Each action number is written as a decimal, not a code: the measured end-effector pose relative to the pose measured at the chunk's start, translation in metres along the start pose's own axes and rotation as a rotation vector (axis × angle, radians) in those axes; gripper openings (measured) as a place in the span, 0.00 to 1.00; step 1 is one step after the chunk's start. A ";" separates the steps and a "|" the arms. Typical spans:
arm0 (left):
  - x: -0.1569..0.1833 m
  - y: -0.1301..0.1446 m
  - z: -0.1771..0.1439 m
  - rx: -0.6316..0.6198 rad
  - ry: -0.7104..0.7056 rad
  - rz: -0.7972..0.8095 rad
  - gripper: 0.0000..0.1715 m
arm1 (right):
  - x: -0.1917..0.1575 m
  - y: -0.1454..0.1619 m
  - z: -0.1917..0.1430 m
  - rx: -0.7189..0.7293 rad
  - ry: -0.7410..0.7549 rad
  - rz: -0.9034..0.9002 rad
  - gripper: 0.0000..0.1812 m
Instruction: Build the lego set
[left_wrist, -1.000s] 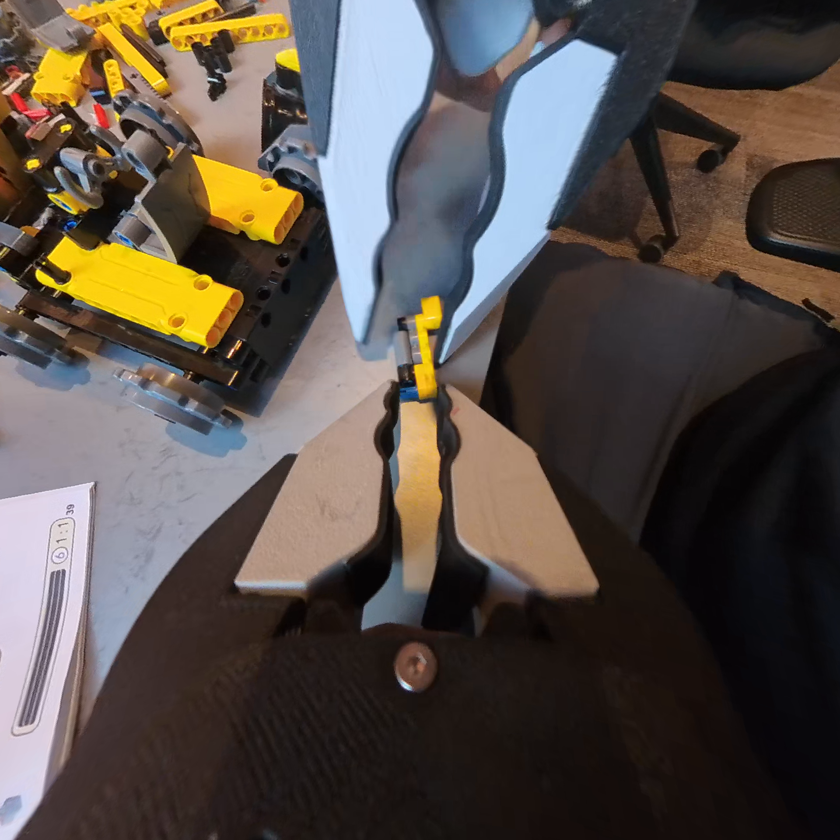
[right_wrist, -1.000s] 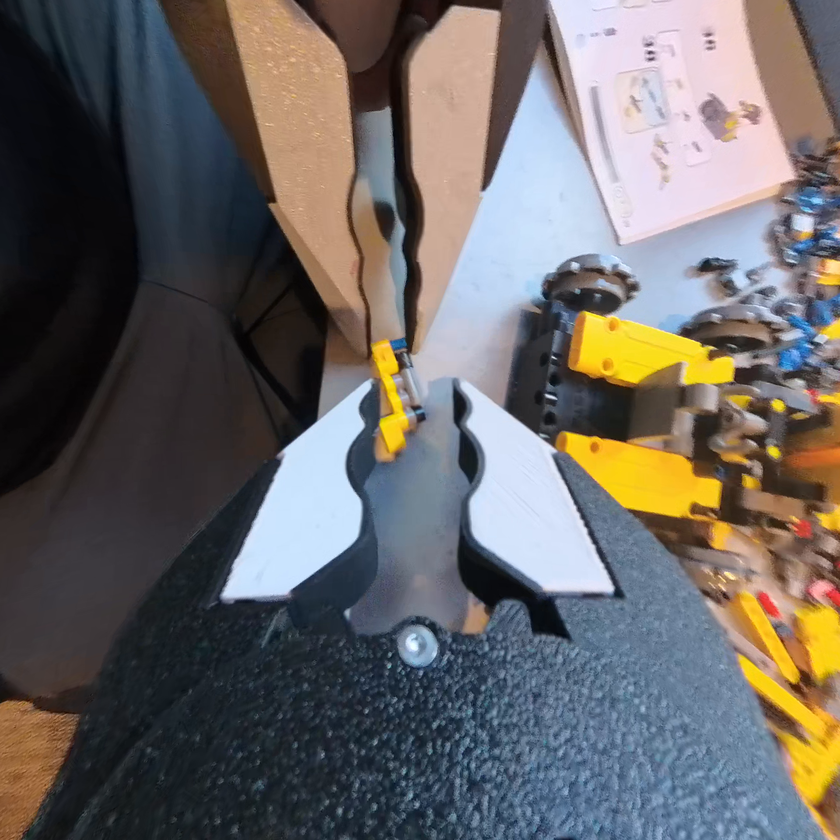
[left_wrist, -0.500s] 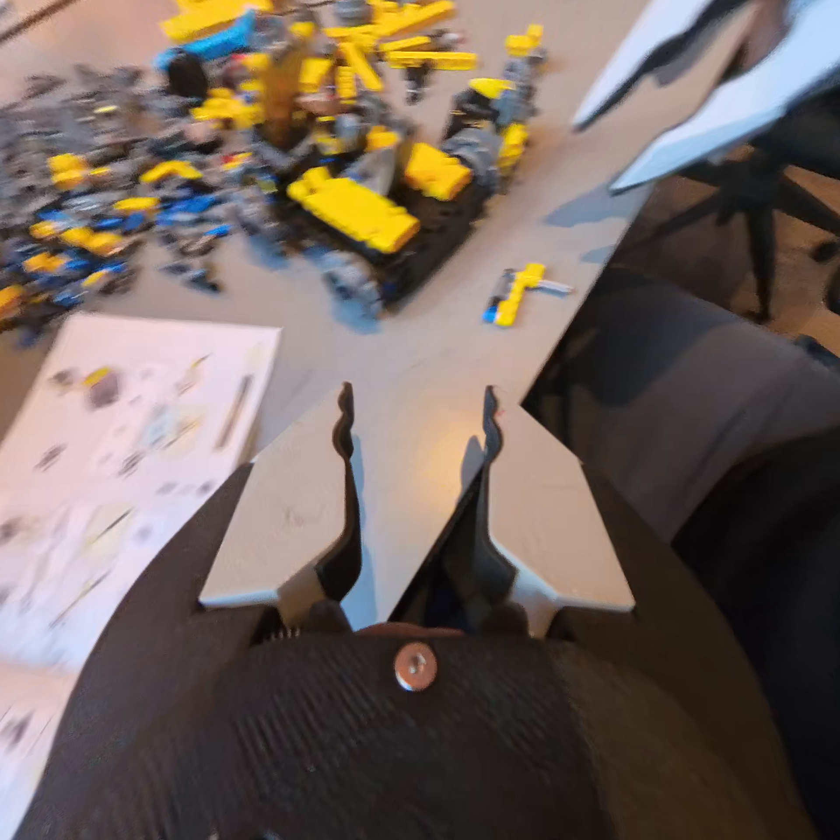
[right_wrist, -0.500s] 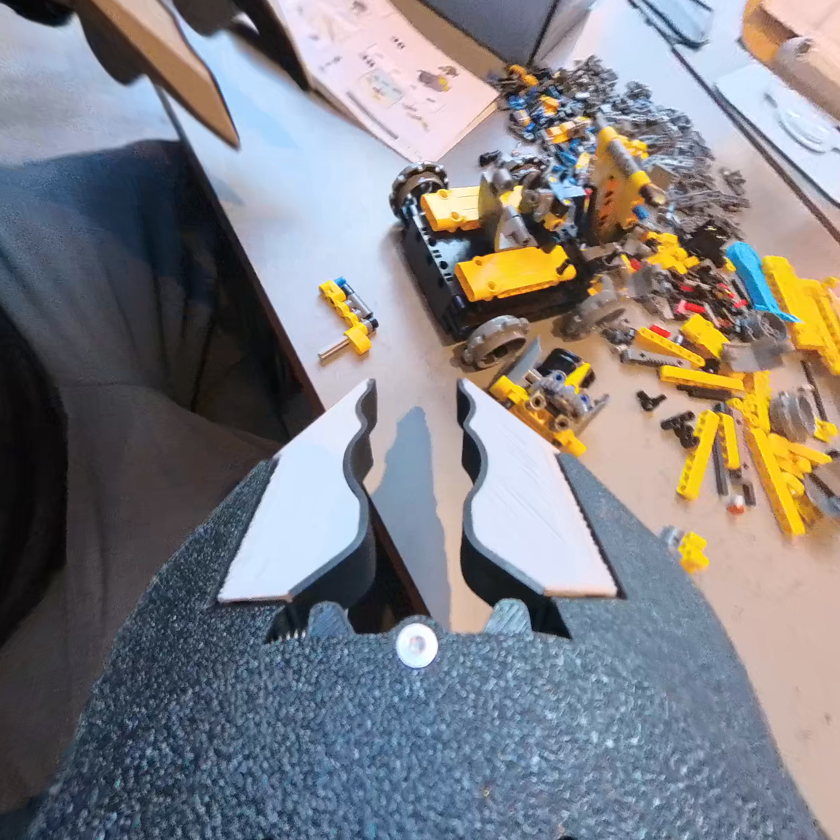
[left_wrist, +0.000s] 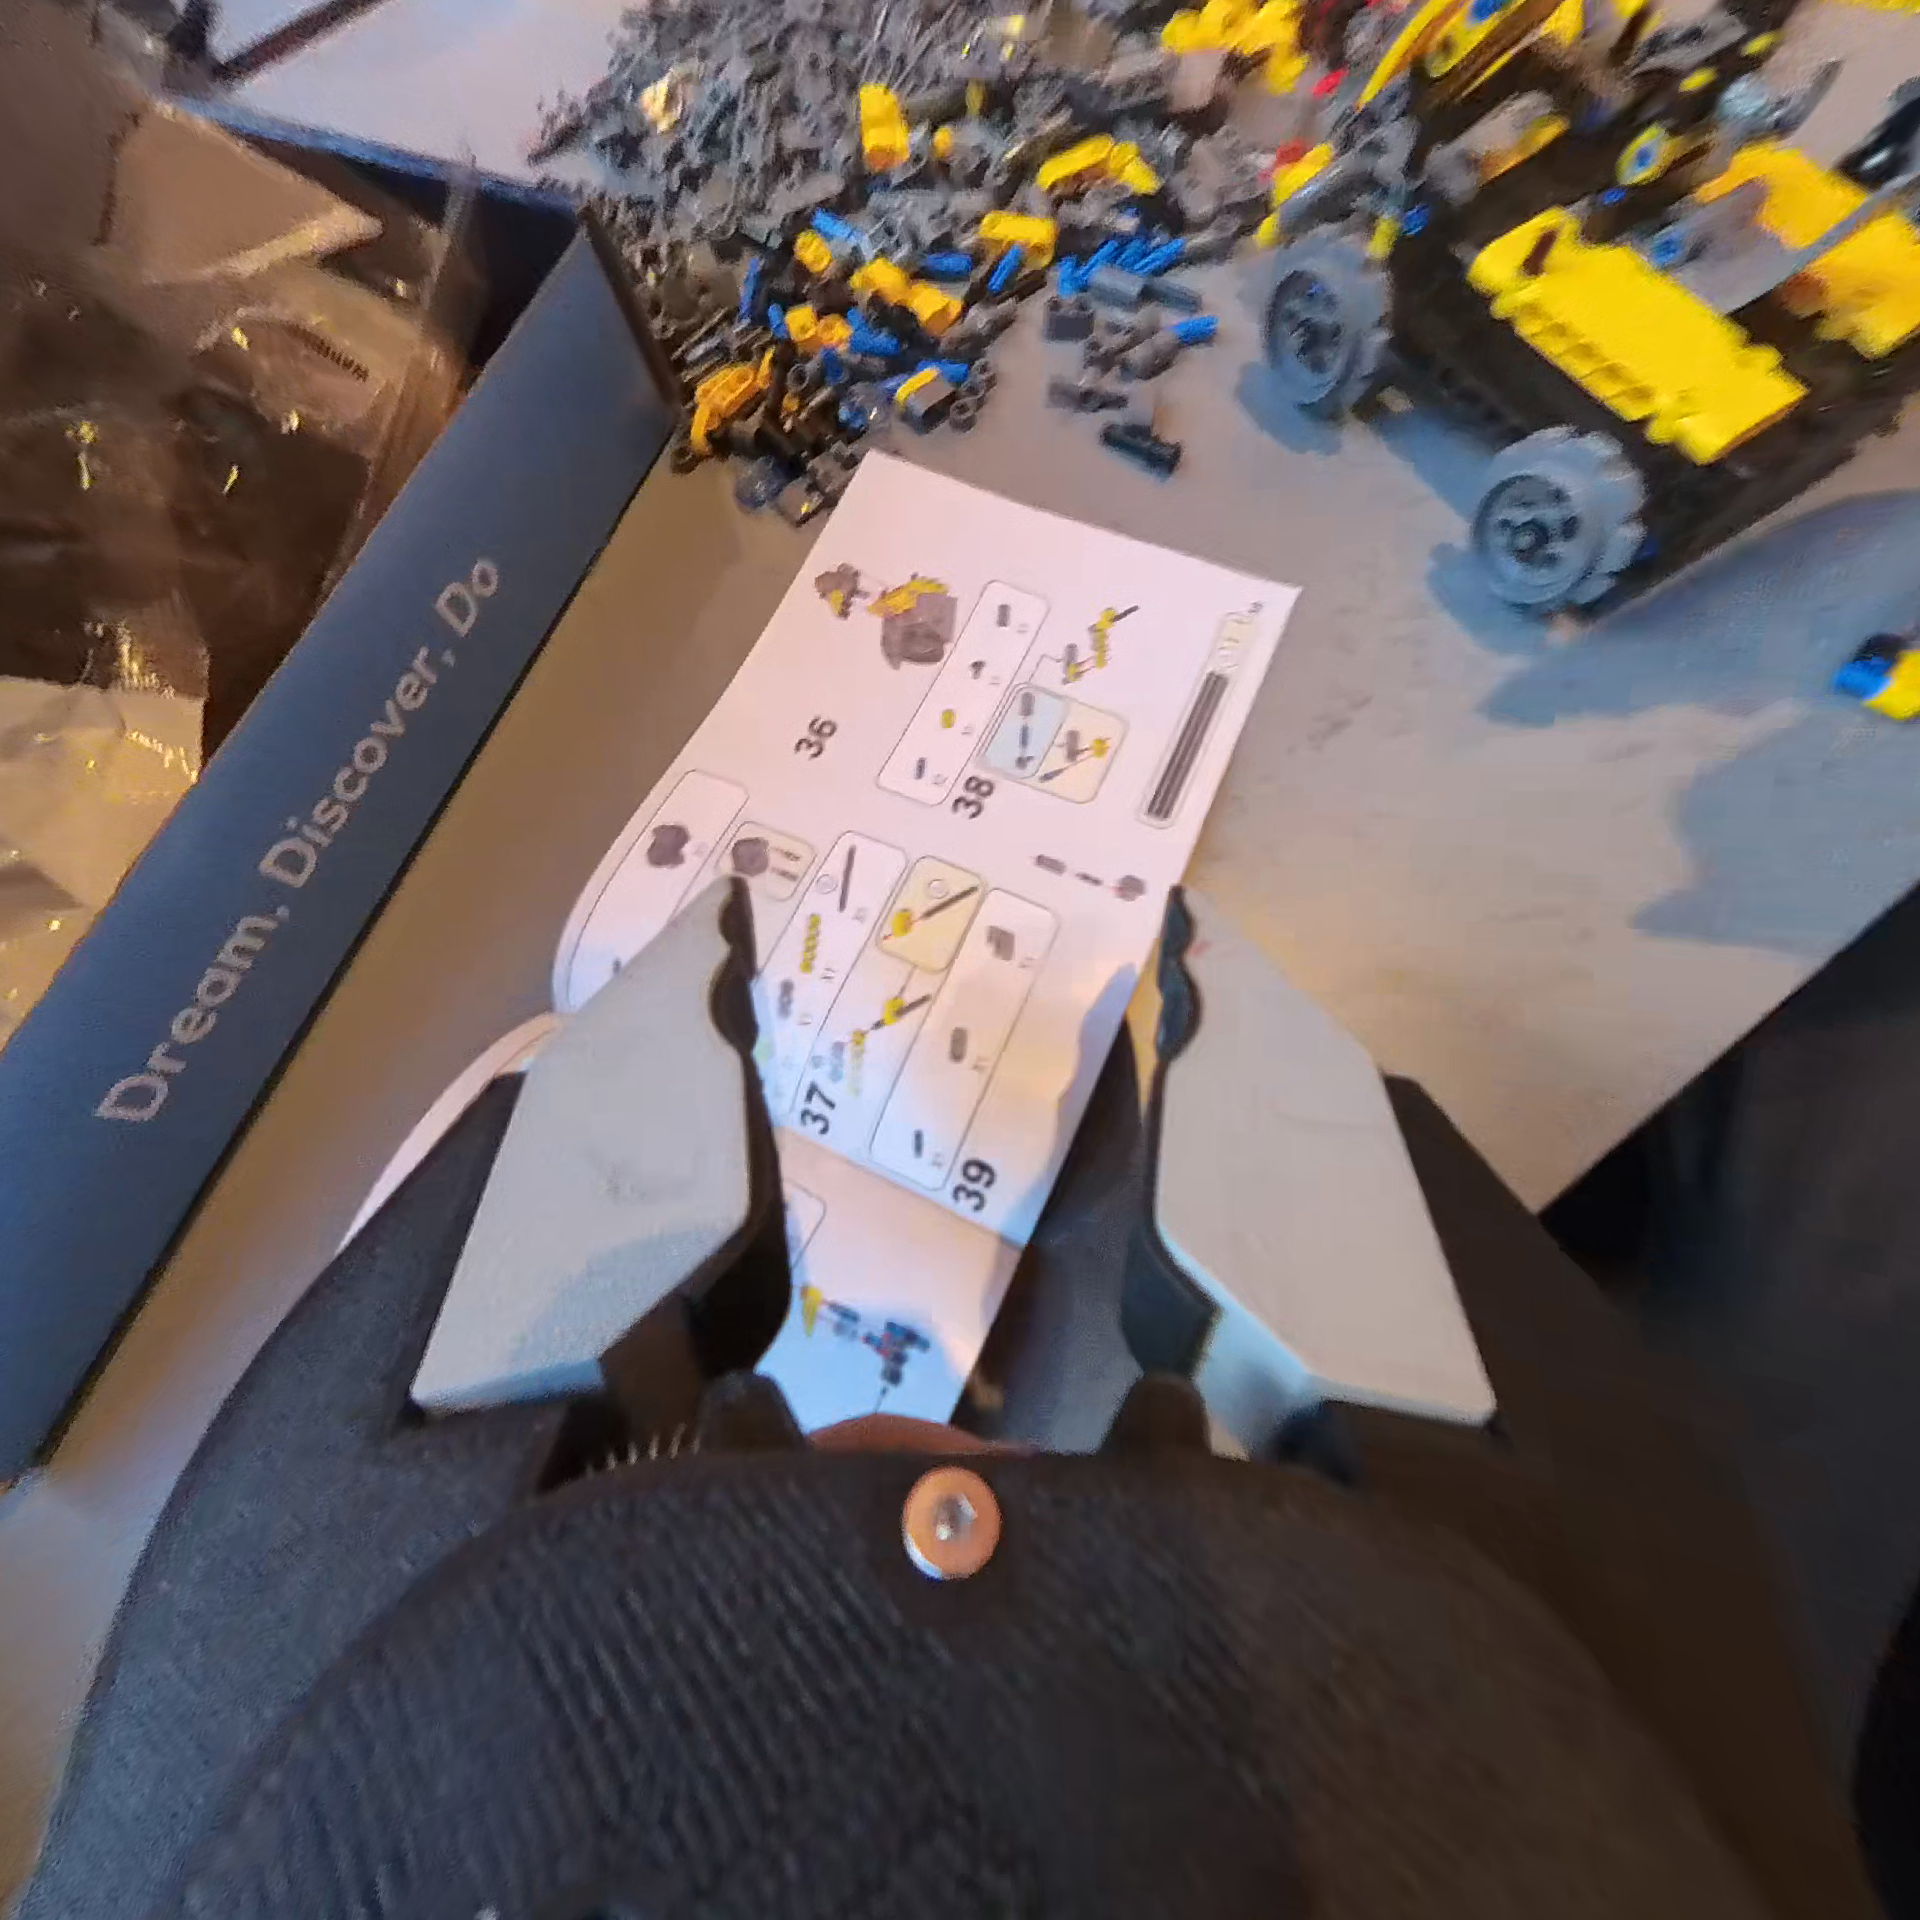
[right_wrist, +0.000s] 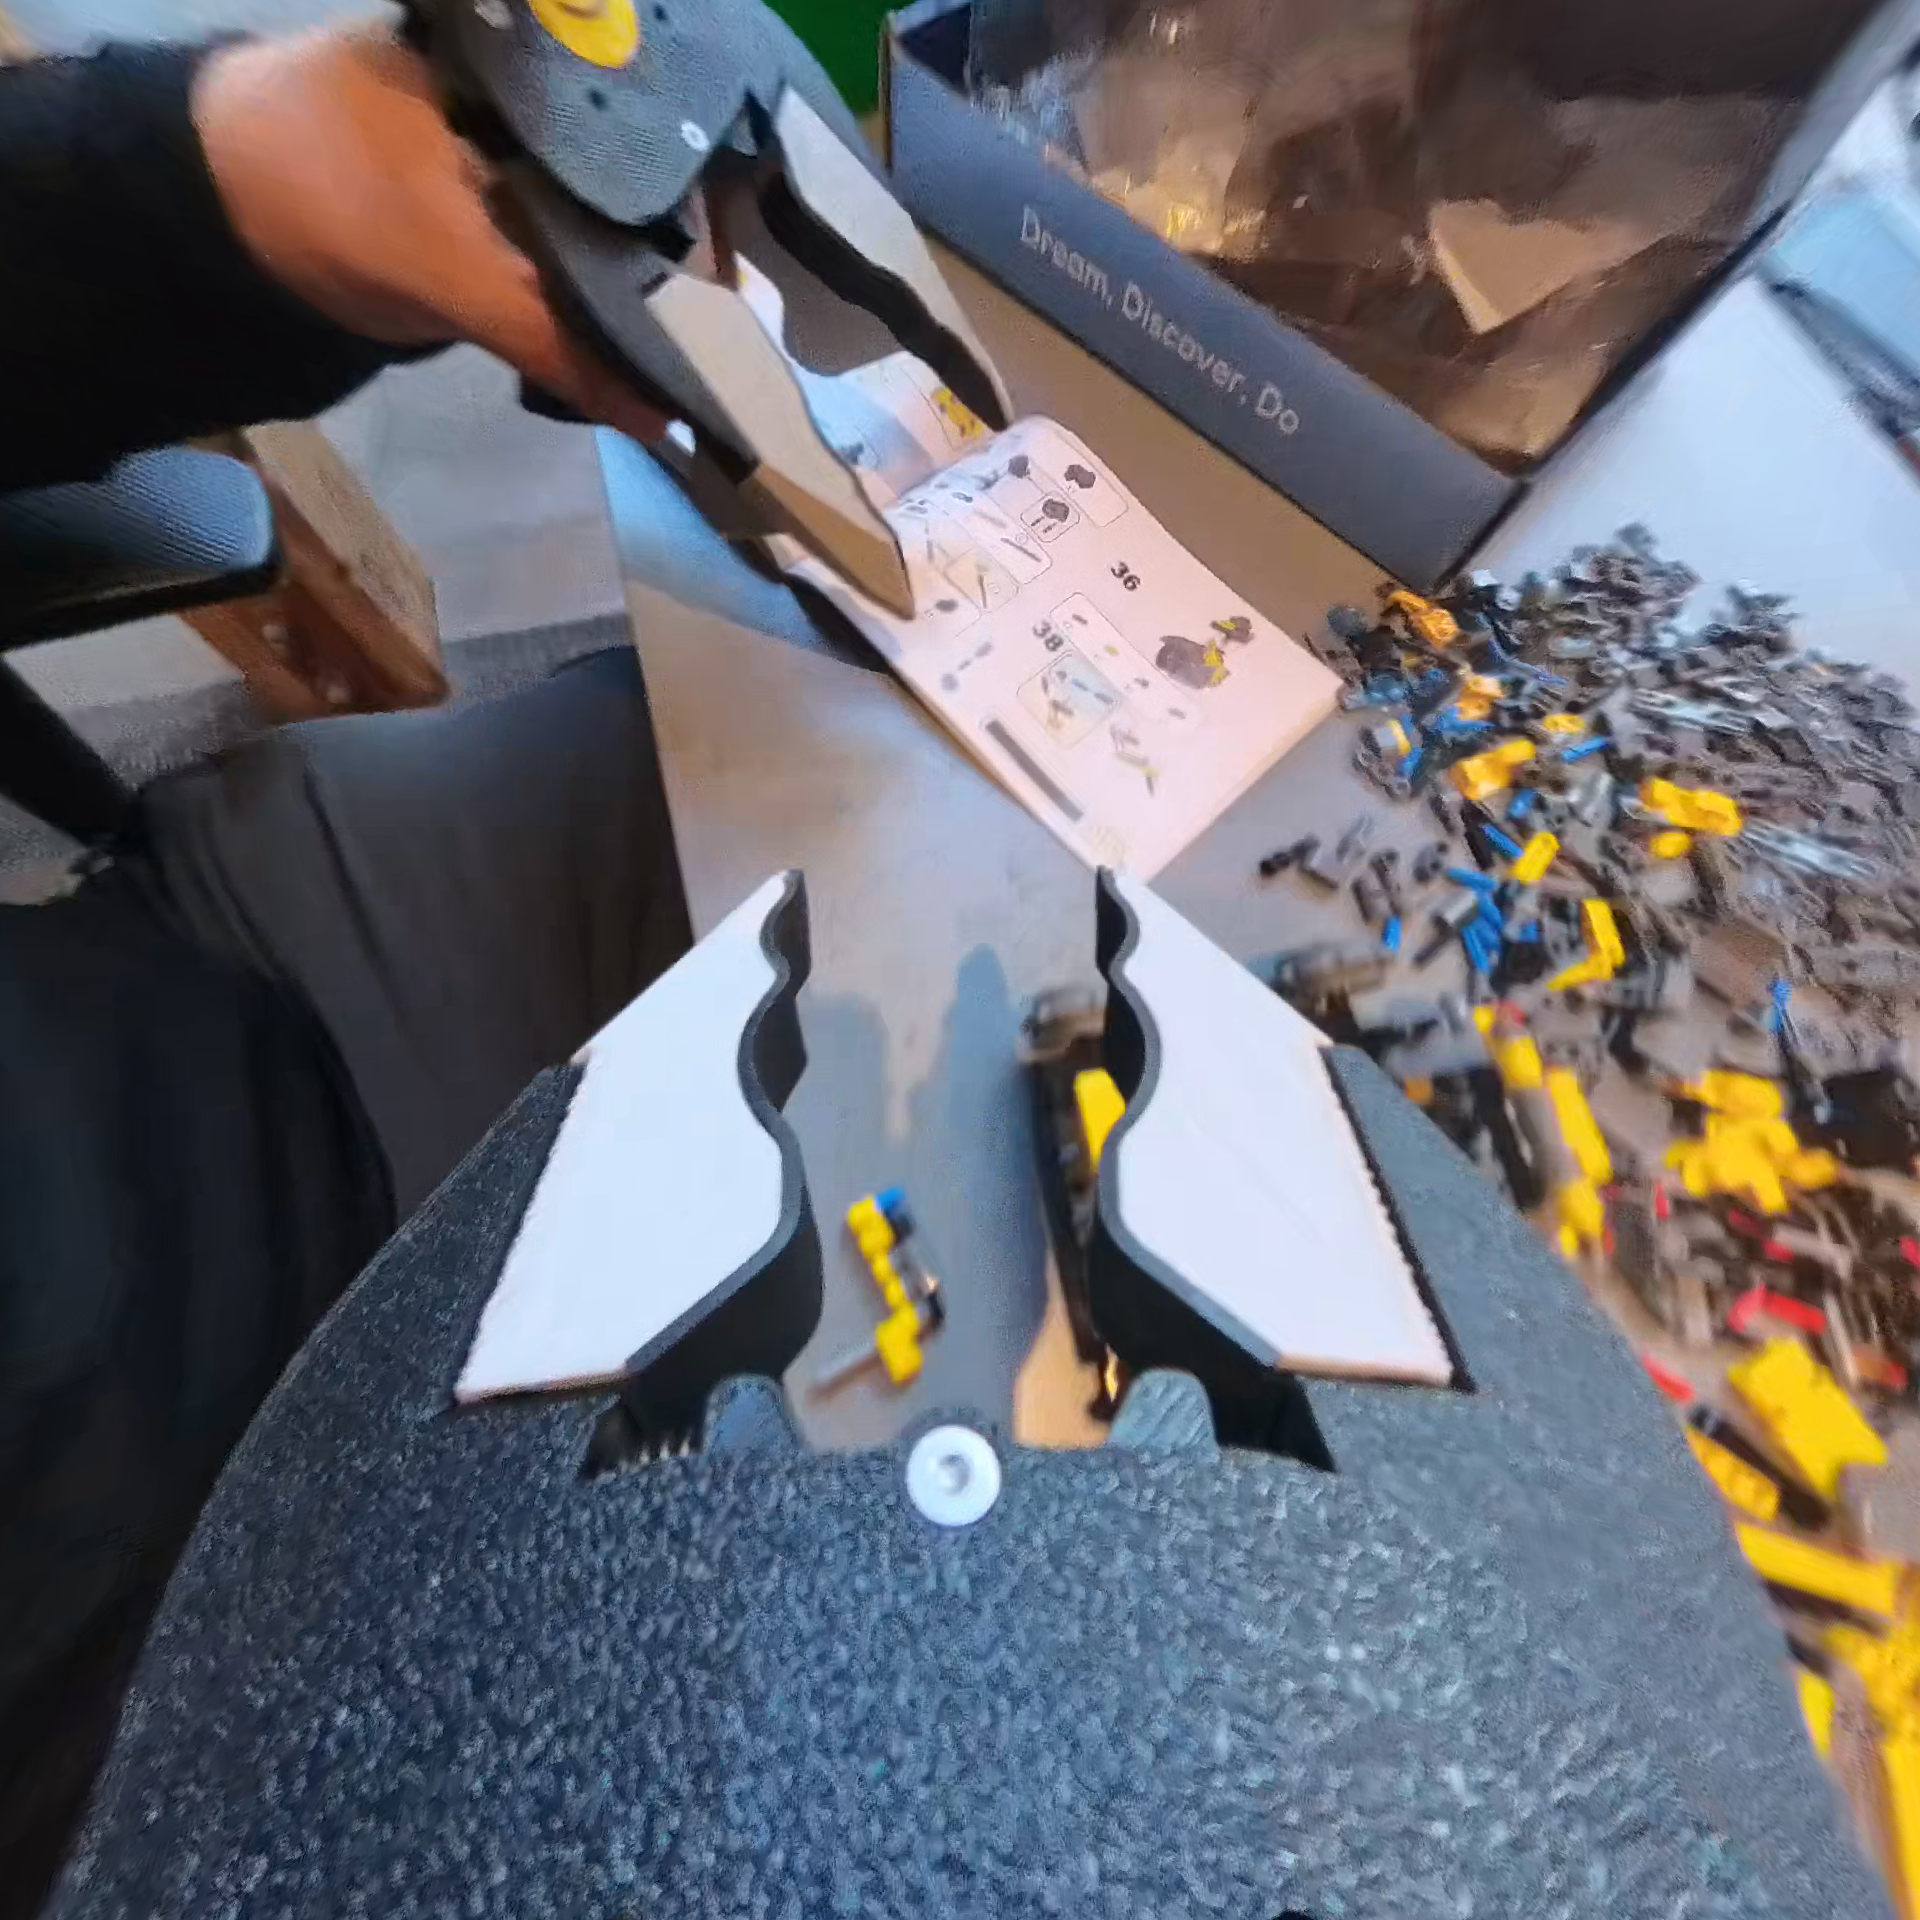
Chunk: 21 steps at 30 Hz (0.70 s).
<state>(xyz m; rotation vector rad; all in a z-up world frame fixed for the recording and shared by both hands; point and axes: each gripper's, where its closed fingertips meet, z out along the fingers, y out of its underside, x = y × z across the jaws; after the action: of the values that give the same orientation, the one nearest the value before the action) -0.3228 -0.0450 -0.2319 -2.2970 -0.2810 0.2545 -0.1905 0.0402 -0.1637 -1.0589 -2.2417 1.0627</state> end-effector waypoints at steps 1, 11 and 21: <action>-0.002 0.005 0.000 -0.025 0.005 -0.002 0.45 | 0.004 -0.008 0.018 -0.074 -0.025 -0.015 0.33; -0.005 0.052 -0.002 -0.026 0.056 0.032 0.47 | 0.066 0.008 0.148 -0.631 -0.239 -0.433 0.38; -0.007 0.057 -0.004 0.051 0.060 0.027 0.48 | 0.057 0.020 0.173 -0.638 -0.372 -0.431 0.40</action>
<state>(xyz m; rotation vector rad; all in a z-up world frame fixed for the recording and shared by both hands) -0.3215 -0.0878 -0.2707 -2.2553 -0.2115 0.2038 -0.3289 0.0149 -0.2805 -0.5532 -3.0363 0.3799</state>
